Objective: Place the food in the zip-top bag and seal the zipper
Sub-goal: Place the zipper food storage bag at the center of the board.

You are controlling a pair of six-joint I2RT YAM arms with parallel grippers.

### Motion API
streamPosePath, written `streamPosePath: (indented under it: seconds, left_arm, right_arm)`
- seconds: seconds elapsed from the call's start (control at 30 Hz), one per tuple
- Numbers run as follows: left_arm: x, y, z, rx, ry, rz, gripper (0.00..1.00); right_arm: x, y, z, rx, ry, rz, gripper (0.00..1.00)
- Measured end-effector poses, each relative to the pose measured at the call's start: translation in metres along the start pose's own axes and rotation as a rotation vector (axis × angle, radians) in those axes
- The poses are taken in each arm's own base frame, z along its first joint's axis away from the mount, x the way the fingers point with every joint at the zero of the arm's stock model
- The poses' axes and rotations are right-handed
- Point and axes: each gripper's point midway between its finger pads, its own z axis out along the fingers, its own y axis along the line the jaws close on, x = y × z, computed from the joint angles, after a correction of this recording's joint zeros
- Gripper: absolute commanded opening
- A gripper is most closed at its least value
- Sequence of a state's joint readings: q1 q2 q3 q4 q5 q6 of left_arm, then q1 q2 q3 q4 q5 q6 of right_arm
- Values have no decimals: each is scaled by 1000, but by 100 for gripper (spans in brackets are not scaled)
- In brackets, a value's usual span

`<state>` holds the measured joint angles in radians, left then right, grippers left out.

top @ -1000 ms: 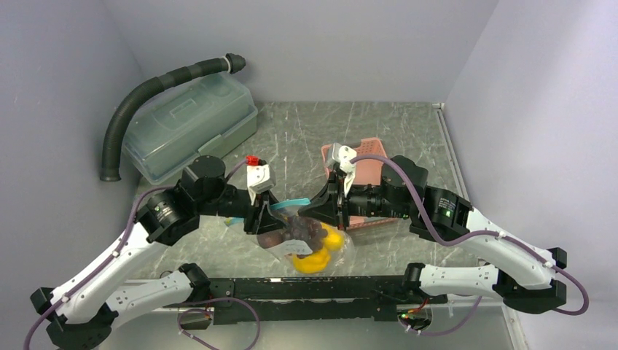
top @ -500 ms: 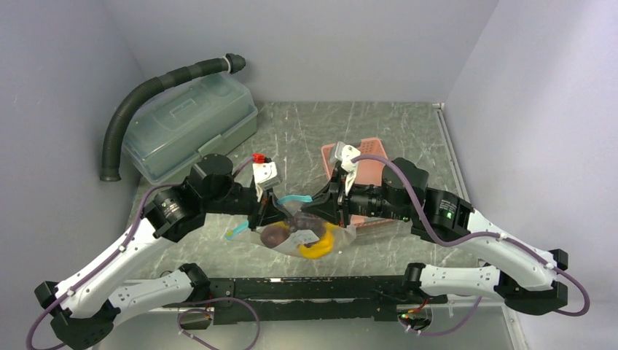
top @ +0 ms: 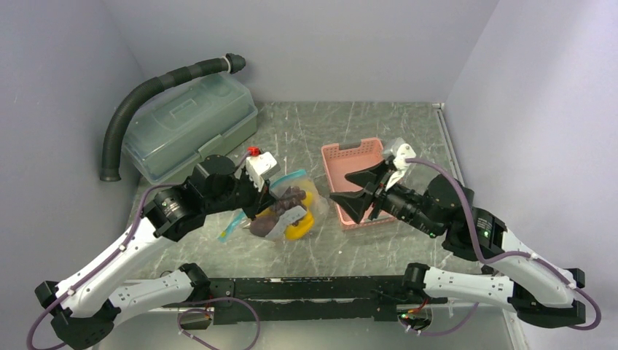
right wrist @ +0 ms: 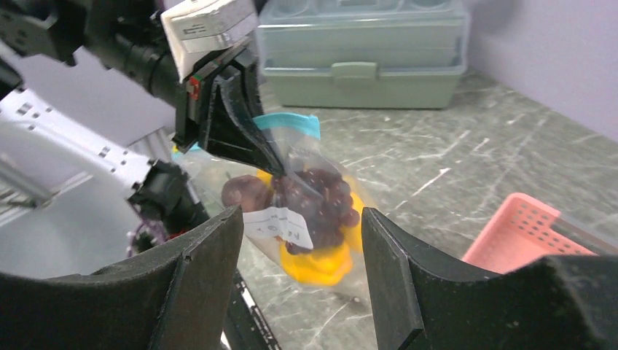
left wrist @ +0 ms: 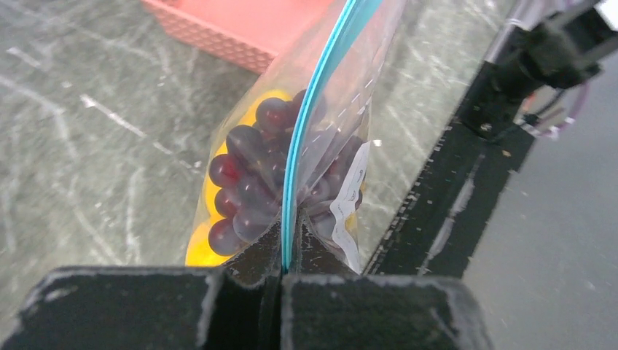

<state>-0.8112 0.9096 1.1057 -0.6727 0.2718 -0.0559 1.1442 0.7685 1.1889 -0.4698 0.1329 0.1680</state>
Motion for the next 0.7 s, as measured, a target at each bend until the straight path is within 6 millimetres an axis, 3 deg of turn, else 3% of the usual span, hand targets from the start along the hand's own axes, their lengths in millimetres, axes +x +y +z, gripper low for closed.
streamPosePath:
  seconds: [0.17,0.33,0.7]
  left_arm:
    - [-2,29,0,-160,23,5,0]
    - [-9,56,6,-290,72,53,0]
    - [5,134,32,-627,258,225,0]
  right_arm:
    - [0,-21,-10,111,-31,8,64]
    - [14,-33,-10,167,-11,5,65]
    - [38,-40,-11,191,27,2,64]
